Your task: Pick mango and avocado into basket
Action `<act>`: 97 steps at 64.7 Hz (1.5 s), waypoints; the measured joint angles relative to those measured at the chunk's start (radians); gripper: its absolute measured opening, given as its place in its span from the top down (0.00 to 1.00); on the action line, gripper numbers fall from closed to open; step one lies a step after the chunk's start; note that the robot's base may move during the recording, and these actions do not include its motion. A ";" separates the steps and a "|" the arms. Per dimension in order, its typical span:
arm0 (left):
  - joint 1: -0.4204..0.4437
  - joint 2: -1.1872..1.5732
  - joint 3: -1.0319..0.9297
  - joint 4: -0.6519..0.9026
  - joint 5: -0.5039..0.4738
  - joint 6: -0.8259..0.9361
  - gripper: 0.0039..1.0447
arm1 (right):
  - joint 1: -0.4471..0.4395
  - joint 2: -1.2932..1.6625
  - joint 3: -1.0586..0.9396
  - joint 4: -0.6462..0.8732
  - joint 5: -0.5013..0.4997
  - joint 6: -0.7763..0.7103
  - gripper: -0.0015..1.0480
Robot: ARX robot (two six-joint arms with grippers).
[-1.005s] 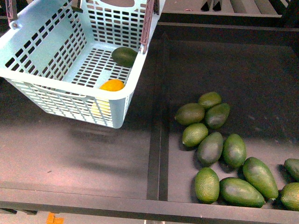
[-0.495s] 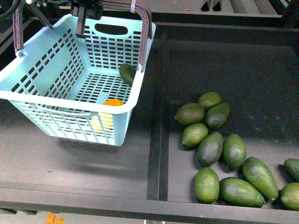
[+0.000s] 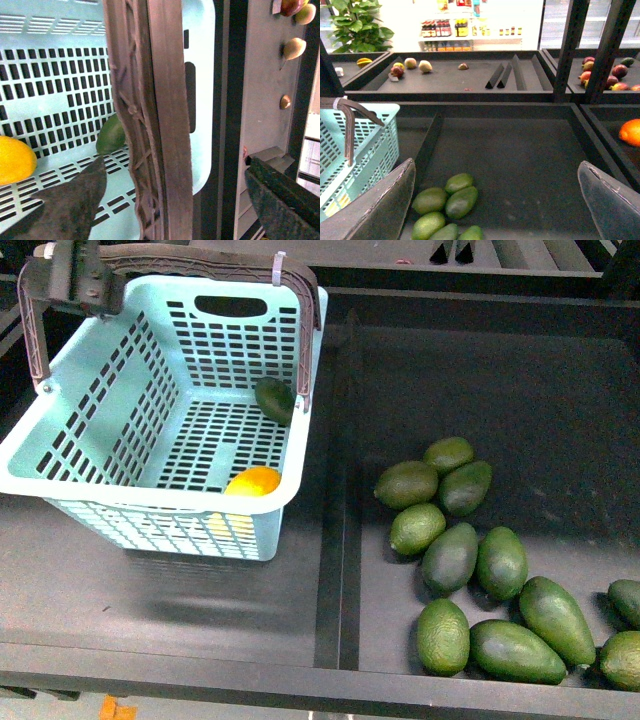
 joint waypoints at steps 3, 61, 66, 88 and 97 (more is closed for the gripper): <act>0.000 -0.063 -0.066 -0.008 -0.016 -0.006 0.08 | 0.000 0.000 0.000 0.000 0.000 0.000 0.08; 0.246 -0.845 -1.361 1.320 0.333 1.600 0.98 | 0.000 0.000 0.000 0.000 0.000 0.000 0.08; 0.256 -0.938 -1.390 1.265 0.336 1.600 0.98 | 0.000 0.000 0.000 0.000 -0.001 0.000 0.08; 0.257 -1.262 -1.456 1.007 0.339 1.600 0.98 | 0.000 0.000 0.000 0.000 -0.001 0.000 0.08; 0.257 -1.415 -1.463 0.873 0.339 1.602 0.98 | 0.000 0.000 0.000 0.000 -0.001 0.000 0.08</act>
